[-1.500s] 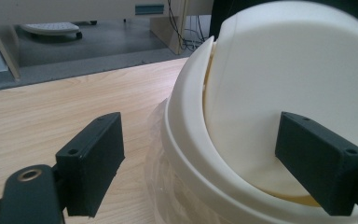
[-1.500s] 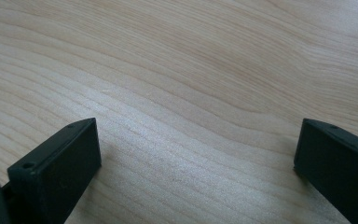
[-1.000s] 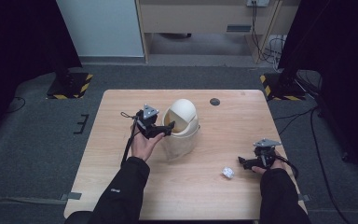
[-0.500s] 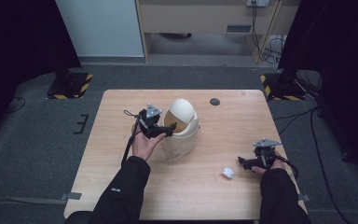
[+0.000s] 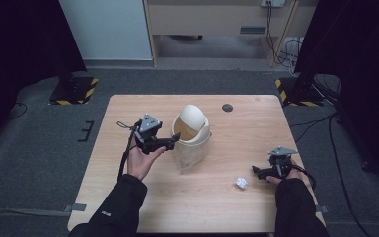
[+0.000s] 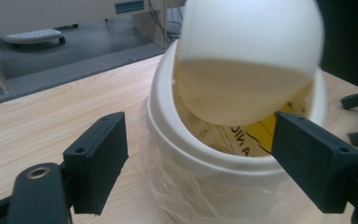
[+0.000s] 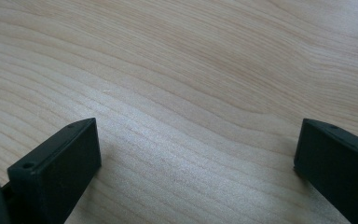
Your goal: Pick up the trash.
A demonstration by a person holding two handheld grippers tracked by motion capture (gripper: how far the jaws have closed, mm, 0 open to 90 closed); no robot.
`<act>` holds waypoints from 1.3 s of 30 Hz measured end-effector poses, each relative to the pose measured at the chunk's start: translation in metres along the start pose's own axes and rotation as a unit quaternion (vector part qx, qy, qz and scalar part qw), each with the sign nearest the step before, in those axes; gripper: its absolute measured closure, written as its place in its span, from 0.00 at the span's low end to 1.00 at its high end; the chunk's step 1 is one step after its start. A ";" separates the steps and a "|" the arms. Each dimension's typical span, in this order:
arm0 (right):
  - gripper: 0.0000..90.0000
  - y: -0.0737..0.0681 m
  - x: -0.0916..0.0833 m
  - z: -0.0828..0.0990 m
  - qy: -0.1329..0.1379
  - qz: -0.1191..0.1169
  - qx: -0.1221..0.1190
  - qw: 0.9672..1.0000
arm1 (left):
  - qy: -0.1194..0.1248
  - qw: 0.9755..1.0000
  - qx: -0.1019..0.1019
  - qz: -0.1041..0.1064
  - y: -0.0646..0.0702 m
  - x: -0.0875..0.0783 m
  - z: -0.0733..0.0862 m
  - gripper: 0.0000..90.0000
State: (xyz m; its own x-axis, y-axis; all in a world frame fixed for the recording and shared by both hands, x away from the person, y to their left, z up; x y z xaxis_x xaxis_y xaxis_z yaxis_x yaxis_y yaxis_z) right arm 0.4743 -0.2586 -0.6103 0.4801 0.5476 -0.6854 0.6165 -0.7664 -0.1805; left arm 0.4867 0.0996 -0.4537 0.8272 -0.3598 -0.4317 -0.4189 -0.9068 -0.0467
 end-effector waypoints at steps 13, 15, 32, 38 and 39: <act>0.01 0.000 0.000 0.000 0.000 0.000 0.000 1.000 | 0.002 0.999 0.006 0.043 0.031 -0.025 0.020 0.22; 0.01 0.000 0.000 0.000 0.000 0.000 0.000 1.000 | 0.001 0.999 0.008 0.052 0.038 -0.026 0.024 0.22; 0.01 -0.001 0.000 0.000 -0.001 -0.002 -0.001 1.000 | -0.031 0.995 0.038 0.086 0.075 -0.019 0.056 0.23; 0.01 -0.001 0.000 0.000 0.000 -0.002 -0.001 1.000 | -0.042 0.992 0.057 0.101 0.095 -0.014 0.068 0.24; 0.01 -0.001 0.000 0.000 0.000 -0.002 -0.002 1.000 | -0.043 0.992 0.060 0.104 0.098 -0.014 0.070 0.24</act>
State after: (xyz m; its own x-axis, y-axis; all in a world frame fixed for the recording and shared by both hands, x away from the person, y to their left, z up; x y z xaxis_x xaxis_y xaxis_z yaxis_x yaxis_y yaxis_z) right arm 0.4741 -0.2580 -0.6103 0.4781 0.5505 -0.6844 0.6204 -0.7632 -0.1806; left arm 0.4083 0.0306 -0.5151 0.6855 -0.5115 -0.5181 -0.6231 -0.7803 -0.0542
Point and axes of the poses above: each handheld gripper's, and its own axes: x roughly forward along the jaws, z roughly out of its underside, y roughly to its right, the point moved 10 cm from there along x, roughly forward along the jaws, and after that the axes turned 14 degrees about -z, right-handed, at the moved point
